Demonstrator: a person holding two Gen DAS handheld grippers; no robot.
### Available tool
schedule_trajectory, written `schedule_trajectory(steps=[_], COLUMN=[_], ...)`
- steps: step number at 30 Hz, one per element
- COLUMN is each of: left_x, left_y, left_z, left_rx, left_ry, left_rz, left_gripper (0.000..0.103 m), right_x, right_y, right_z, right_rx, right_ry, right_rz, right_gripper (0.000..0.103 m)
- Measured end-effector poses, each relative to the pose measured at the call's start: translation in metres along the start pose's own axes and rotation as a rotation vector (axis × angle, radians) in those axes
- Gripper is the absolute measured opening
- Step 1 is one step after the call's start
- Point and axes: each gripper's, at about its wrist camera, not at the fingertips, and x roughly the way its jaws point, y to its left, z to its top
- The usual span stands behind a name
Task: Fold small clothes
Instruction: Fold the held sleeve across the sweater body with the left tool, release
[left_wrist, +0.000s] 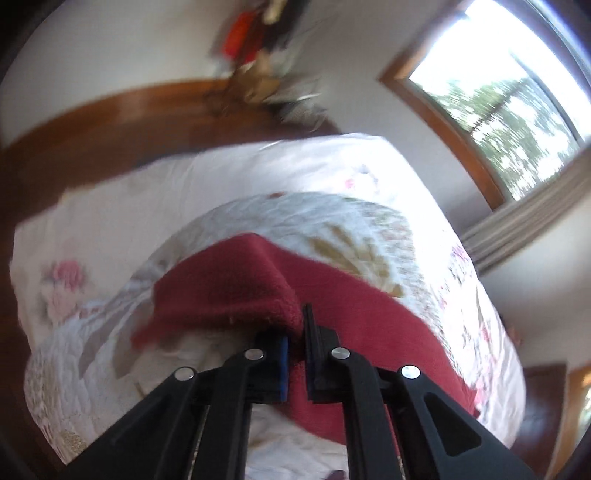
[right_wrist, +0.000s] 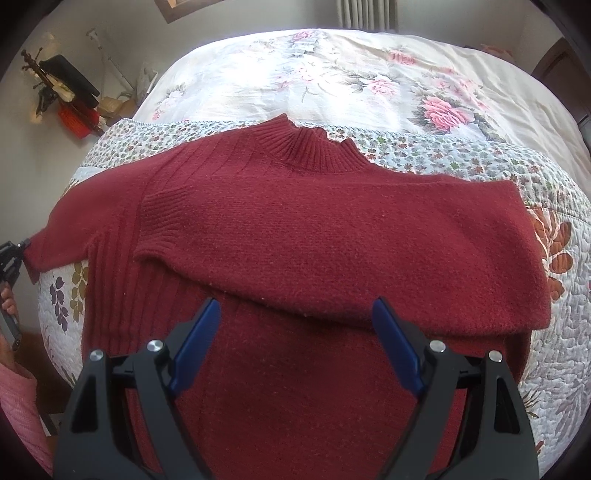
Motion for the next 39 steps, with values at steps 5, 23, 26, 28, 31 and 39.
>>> schedule_trajectory(steps=[5, 23, 26, 28, 31, 39], left_x=[-0.017, 0.006, 0.01, 0.014, 0.027, 0.058], left_y=[-0.07, -0.267, -0.284, -0.295, -0.304, -0.3], left_z=[-0.019, -0.167, -0.196, -0.218, -0.242, -0.276], left_rx=[0.17, 0.577, 0.623, 0.641, 0.678, 0.717], left_ry=[-0.021, 0.188, 0.226, 0.269, 0.327, 0.438], left_rz=[-0.091, -0.362, -0.392, -0.425, -0.451, -0.423], left_gripper=[0.006, 0.006, 0.006, 0.006, 0.007, 0.015], right_x=[-0.005, -0.016, -0.018, -0.018, -0.018, -0.015], right_y=[-0.01, -0.066, -0.071, -0.075, -0.079, -0.083], right_z=[-0.005, -0.026, -0.028, -0.031, -0.033, -0.039], right_rx=[0.018, 0.105, 0.109, 0.116, 0.128, 0.131], right_ry=[-0.008, -0.029, -0.03, -0.031, -0.027, -0.013], right_rz=[0.009, 0.002, 0.005, 0.005, 0.009, 0.009], right_gripper=[0.083, 0.083, 0.083, 0.083, 0.083, 0.083])
